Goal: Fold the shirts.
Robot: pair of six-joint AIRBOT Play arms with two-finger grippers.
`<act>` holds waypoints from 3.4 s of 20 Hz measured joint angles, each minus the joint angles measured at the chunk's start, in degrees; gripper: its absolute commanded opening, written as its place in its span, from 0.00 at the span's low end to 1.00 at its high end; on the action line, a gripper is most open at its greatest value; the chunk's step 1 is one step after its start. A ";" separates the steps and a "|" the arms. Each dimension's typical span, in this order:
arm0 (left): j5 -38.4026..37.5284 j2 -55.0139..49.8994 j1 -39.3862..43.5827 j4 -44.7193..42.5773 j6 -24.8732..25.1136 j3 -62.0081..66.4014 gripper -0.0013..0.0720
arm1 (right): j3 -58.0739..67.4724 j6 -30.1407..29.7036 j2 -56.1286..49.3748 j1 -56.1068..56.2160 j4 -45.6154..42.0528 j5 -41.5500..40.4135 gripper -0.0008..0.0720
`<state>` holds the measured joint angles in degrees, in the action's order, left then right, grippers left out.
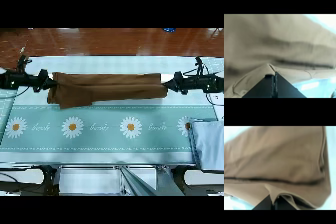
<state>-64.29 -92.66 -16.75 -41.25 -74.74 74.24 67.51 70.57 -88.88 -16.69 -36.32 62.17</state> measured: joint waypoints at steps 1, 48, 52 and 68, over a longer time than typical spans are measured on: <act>-0.28 -3.43 0.70 0.00 -1.09 4.17 0.04 | 2.10 0.28 -1.77 0.00 0.20 -0.04 0.04; 14.38 33.53 5.81 -17.03 -1.57 -27.39 0.71 | 16.09 10.12 -20.26 3.48 -5.77 -1.05 0.55; 14.62 33.51 6.71 -16.72 -1.55 -27.45 0.71 | 16.48 8.41 -21.00 5.46 -5.49 -0.66 0.04; 18.08 28.61 23.39 -8.26 3.32 -22.86 0.04 | 4.15 9.51 18.47 6.32 -25.46 7.85 0.04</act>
<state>-46.22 -64.05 6.63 -49.52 -71.42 51.37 71.66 80.07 -70.41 -10.37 -61.78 70.02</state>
